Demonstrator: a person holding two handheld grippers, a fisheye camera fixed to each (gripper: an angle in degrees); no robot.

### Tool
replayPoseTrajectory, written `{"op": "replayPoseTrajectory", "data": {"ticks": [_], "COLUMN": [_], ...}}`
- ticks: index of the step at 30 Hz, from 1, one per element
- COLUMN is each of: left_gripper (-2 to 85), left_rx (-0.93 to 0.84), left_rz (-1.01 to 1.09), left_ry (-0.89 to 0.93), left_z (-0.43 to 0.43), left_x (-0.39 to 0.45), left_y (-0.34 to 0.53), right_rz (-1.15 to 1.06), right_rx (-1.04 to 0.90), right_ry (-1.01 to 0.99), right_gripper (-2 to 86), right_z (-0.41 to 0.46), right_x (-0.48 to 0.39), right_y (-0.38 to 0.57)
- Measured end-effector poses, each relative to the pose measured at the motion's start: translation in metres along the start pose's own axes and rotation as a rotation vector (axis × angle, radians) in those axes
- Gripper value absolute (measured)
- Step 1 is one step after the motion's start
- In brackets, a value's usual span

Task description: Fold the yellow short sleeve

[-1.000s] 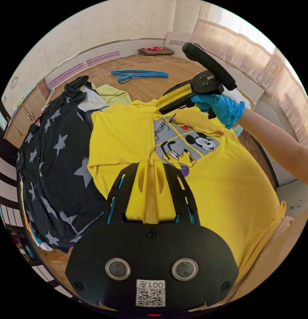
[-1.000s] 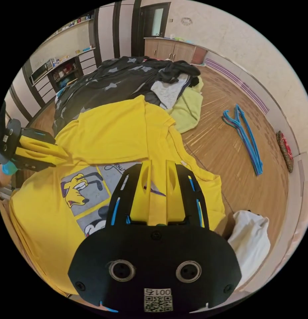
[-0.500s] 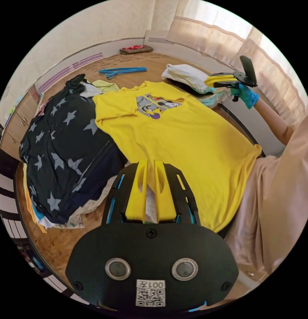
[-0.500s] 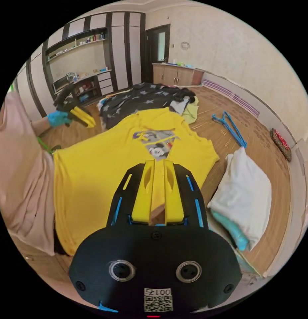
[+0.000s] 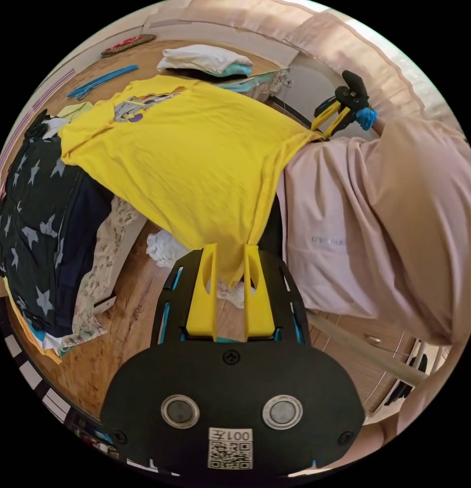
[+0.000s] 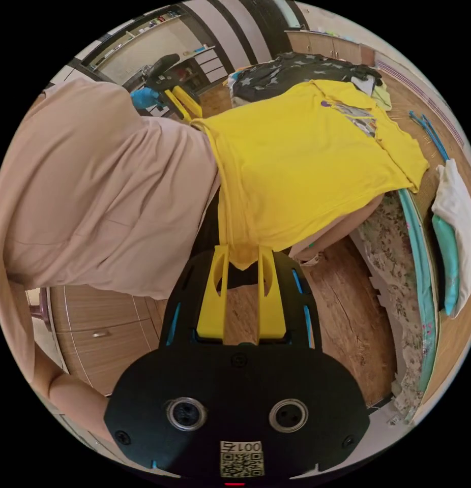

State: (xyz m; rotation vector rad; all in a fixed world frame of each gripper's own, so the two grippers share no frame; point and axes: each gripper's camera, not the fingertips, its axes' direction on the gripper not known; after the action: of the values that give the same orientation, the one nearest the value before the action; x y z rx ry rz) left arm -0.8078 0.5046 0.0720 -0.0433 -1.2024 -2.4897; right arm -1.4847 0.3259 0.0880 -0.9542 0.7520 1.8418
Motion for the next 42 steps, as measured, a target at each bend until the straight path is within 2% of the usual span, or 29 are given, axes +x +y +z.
{"op": "replayPoseTrajectory", "data": {"ticks": [4, 9, 15, 19, 27, 32, 37, 42], "left_gripper": [5.4, 6.9, 7.6, 7.7, 6.6, 1.1, -1.0, -1.4], "left_rx": [-0.077, -0.063, -0.123, -0.108, -0.075, -0.056, -0.066, -0.051], "left_rz": [0.017, 0.006, -0.039, -0.041, -0.055, -0.047, -0.041, -0.060], "left_ry": [-0.016, -0.002, -0.183, -0.113, -0.097, -0.106, -0.113, -0.149], "left_z": [0.001, 0.007, 0.034, 0.044, 0.046, 0.039, 0.031, 0.002], "left_x": [0.009, 0.018, 0.011, 0.015, 0.011, 0.008, 0.004, -0.005], "left_y": [0.018, 0.033, 0.037, 0.046, 0.058, 0.065, 0.071, 0.087], "right_rz": [-0.022, -0.053, -0.041, -0.011, 0.060, 0.112, 0.155, 0.165], "right_rx": [-0.036, -0.090, -0.120, -0.117, -0.034, 0.071, 0.178, 0.138], "right_ry": [0.014, -0.018, -0.032, -0.032, 0.034, 0.062, 0.016, 0.031], "right_gripper": [8.2, 8.3, 8.0, 7.6, 8.4, 9.0, 9.0, 9.8], "right_z": [0.003, -0.002, -0.009, -0.015, -0.039, -0.049, -0.054, -0.050], "right_x": [-0.002, -0.005, -0.014, -0.023, -0.035, -0.041, -0.044, -0.054], "right_y": [0.007, 0.011, 0.019, 0.028, 0.049, 0.064, 0.077, 0.077]}}
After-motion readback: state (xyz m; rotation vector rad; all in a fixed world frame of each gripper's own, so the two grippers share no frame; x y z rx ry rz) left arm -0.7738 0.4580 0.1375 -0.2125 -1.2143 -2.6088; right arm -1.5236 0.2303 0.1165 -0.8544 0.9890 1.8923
